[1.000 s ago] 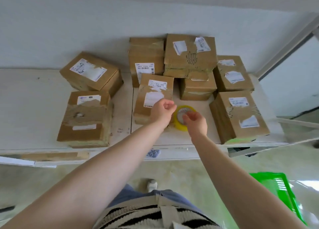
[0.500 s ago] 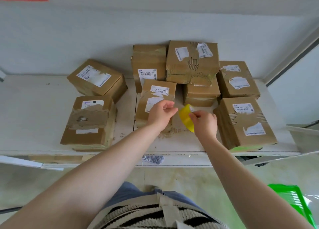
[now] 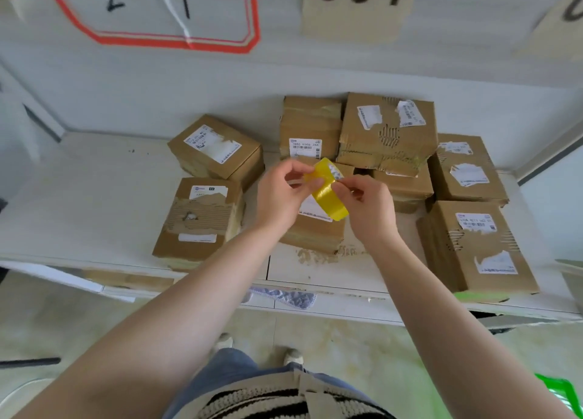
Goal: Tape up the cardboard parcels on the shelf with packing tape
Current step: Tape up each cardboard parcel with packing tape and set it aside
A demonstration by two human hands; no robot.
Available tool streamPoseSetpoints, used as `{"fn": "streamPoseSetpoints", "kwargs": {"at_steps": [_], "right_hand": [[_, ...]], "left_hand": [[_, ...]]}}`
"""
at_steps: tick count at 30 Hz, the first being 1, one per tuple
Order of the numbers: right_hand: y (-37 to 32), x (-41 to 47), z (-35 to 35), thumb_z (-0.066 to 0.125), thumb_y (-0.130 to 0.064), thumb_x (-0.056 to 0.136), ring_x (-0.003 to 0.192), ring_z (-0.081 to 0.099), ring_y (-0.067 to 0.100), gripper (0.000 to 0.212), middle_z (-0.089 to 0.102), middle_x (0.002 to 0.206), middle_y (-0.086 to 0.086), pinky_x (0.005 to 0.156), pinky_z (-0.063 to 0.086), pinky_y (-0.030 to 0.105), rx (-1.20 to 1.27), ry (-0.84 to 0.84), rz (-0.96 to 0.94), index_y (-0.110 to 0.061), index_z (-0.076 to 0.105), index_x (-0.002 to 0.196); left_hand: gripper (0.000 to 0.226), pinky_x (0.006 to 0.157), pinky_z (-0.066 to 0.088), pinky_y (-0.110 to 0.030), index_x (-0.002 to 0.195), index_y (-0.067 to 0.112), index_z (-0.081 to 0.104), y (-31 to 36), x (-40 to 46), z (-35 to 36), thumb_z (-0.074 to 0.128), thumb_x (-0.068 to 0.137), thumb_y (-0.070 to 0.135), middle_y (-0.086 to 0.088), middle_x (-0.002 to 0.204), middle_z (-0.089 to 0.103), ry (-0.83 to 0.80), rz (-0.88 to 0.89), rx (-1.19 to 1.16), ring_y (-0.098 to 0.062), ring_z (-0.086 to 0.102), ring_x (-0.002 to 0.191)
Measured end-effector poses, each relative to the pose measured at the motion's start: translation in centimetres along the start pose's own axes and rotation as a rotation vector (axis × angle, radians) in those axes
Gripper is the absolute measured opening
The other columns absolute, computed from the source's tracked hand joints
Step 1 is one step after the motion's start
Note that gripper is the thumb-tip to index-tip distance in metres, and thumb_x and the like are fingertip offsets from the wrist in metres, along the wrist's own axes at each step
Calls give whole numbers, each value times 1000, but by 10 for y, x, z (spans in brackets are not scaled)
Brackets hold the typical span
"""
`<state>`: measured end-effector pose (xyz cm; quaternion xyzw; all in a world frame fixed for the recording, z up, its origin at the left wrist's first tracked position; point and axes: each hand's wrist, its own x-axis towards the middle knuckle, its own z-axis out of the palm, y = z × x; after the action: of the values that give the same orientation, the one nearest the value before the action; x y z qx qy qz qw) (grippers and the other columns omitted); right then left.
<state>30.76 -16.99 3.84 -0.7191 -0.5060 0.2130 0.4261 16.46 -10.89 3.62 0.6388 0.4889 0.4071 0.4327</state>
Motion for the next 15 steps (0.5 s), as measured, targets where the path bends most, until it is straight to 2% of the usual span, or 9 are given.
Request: {"fn": "streamPoseSetpoints", "kwargs": {"at_steps": [3, 6, 9, 11, 14, 15], "right_hand": [[-17, 2, 23, 61, -27, 95, 96, 57, 34, 9, 63, 81, -11, 81, 49, 45, -3, -50, -39, -25, 68, 90], [-37, 2, 48, 53, -35, 96, 95, 56, 31, 20, 64, 87, -3, 79, 46, 41, -8, -96, -121, -20, 66, 96], [-58, -3, 73, 53, -36, 98, 88, 63, 22, 3, 65, 91, -4, 73, 49, 37, 59, -269, -124, -34, 52, 100], [-69, -5, 85, 54, -37, 98, 82, 67, 16, 7, 68, 90, -7, 68, 54, 37, 51, -352, -134, -40, 48, 100], [-92, 0, 102, 57, -35, 97, 74, 56, -1, 9, 61, 84, -17, 60, 42, 23, -90, -400, -148, -29, 53, 103], [-100, 2, 109, 58, -36, 96, 72, 54, -2, 11, 60, 84, -17, 58, 39, 20, -143, -397, -149, -28, 55, 103]], "left_hand": [[17, 79, 49, -19, 75, 26, 66, -3, 4, -28, 82, 79, 22, 8, 92, 71, 44, -80, -29, -11, 67, 89], [17, 76, 48, -16, 72, 22, 67, -4, 7, -59, 82, 78, 20, 8, 86, 70, 65, -171, -91, -8, 65, 81], [16, 68, 46, -12, 74, 19, 67, -5, 9, -95, 80, 81, 22, 6, 79, 68, 75, -227, -127, -6, 62, 74], [17, 67, 45, -12, 73, 21, 64, -7, 11, -122, 79, 82, 23, 6, 79, 67, 31, -241, -82, -5, 60, 73], [22, 74, 48, -26, 71, 21, 60, -11, 9, -161, 77, 84, 21, -3, 84, 70, -37, -216, 20, -14, 62, 77], [22, 77, 50, -30, 71, 20, 60, -13, 8, -172, 77, 84, 21, -8, 88, 71, -46, -221, 24, -19, 64, 80]]}}
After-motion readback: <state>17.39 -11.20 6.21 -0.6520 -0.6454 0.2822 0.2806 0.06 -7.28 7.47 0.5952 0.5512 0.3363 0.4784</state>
